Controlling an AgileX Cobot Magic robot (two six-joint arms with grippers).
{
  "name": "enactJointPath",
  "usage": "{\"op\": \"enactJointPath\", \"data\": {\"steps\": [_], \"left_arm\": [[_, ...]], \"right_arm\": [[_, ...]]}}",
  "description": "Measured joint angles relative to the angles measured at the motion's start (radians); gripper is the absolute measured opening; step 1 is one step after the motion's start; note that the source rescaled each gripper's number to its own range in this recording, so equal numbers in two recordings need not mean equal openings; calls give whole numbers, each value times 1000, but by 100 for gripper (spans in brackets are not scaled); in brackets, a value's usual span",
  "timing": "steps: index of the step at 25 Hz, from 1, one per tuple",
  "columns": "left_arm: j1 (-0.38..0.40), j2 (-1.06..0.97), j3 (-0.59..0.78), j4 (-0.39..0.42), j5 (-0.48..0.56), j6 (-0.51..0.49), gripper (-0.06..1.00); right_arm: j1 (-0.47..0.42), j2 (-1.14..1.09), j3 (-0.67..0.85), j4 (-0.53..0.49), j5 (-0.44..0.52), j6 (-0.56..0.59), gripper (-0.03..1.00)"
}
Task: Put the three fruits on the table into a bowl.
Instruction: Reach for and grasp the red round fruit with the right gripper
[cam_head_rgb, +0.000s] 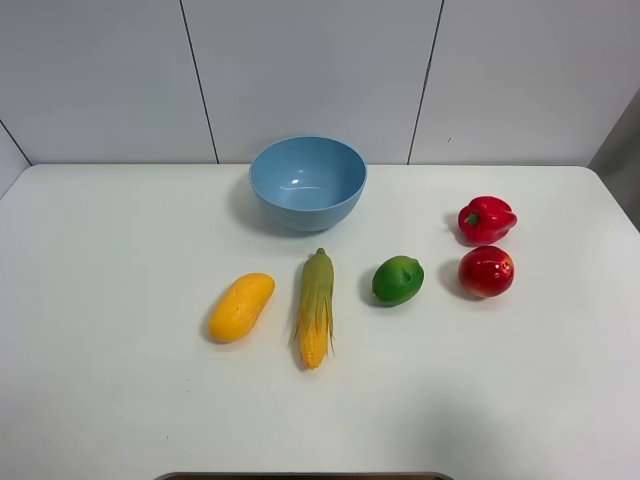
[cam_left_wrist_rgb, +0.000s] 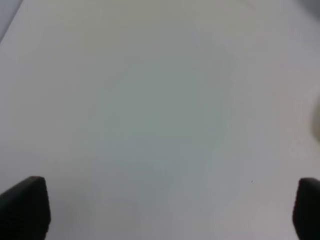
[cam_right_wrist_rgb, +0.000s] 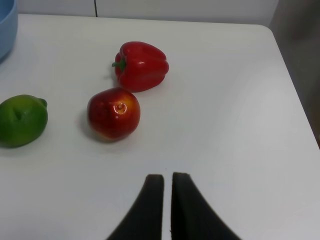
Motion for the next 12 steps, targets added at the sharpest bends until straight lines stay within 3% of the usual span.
{"op": "enactJointPath", "data": {"steps": [12], "left_arm": [[0, 0, 0, 0, 0, 0, 100]], "right_arm": [[0, 0, 0, 0, 0, 0, 0]]}}
